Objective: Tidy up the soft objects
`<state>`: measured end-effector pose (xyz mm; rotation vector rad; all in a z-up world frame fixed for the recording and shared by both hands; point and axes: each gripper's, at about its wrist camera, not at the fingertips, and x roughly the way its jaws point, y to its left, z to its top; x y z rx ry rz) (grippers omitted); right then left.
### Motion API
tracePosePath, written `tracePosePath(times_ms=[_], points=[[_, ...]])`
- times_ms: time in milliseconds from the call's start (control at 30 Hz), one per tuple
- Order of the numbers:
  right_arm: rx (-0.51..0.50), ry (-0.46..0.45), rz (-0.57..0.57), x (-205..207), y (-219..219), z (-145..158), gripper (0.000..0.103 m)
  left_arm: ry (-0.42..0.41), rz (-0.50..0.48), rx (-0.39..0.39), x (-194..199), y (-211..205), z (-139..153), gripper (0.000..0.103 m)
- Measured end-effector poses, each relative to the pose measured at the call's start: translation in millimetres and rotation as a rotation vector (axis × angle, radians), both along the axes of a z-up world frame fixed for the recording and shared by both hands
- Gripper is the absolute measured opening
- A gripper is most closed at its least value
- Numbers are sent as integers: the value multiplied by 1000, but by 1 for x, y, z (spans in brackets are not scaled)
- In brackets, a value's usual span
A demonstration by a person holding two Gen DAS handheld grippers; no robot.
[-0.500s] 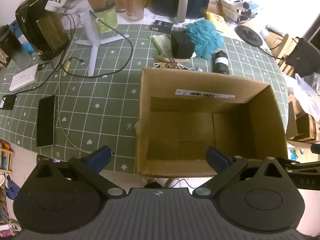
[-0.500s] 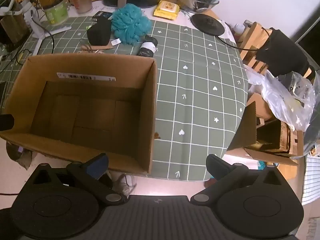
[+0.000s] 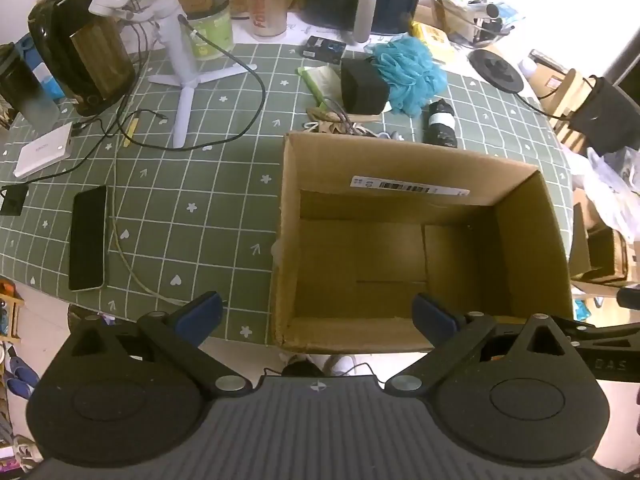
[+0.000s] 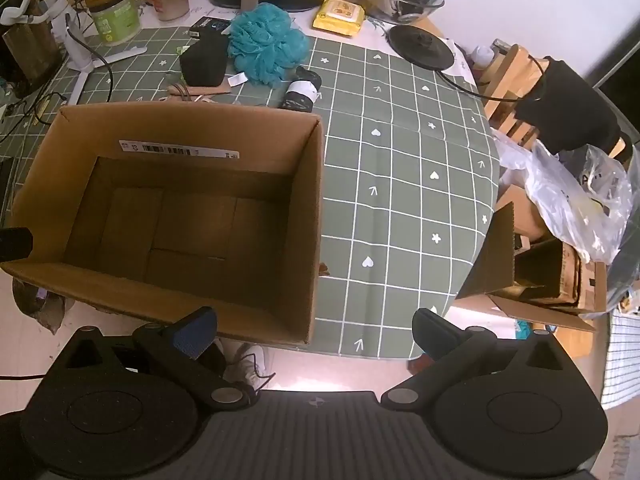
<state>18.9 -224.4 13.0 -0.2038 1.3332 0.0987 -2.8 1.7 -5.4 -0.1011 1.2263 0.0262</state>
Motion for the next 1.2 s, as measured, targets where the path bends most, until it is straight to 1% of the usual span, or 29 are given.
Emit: tracePosePath(times_ms=[267,433,667,1200], points=[[-6,4,2,1,1,1,103,0,-6,-17,0,0,1,103],[-9,4,2,1,2,1,103,-5,-16,-4,-1,-2,4,103],[-7,6,1,2,2,1,103,-2,-31,-7,1,-3,6,103],[-6,4,0,3,4,2,103,-27,-68,-24,0,-3,11,103]])
